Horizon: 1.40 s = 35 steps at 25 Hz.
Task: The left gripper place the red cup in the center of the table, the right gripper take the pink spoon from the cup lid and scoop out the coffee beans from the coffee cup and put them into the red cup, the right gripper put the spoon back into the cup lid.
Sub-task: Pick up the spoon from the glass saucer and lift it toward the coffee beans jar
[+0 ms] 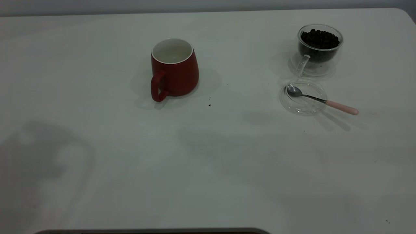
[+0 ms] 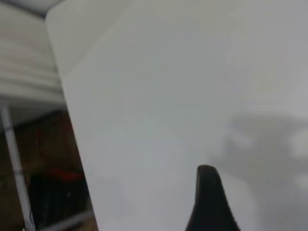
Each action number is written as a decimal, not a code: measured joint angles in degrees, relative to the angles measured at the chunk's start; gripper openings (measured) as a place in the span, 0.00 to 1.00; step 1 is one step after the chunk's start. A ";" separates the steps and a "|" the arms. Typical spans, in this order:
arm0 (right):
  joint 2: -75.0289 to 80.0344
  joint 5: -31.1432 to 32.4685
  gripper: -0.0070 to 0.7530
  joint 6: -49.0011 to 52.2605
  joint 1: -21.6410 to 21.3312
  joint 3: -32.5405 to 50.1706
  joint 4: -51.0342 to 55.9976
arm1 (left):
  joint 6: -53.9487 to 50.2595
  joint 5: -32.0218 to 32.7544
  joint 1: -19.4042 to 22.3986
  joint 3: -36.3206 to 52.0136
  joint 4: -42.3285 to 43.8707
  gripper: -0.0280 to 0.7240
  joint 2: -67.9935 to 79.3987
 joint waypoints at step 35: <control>0.00 0.00 0.44 0.03 0.00 0.00 0.00 | 6.96 5.39 0.00 37.90 -27.05 0.79 -57.58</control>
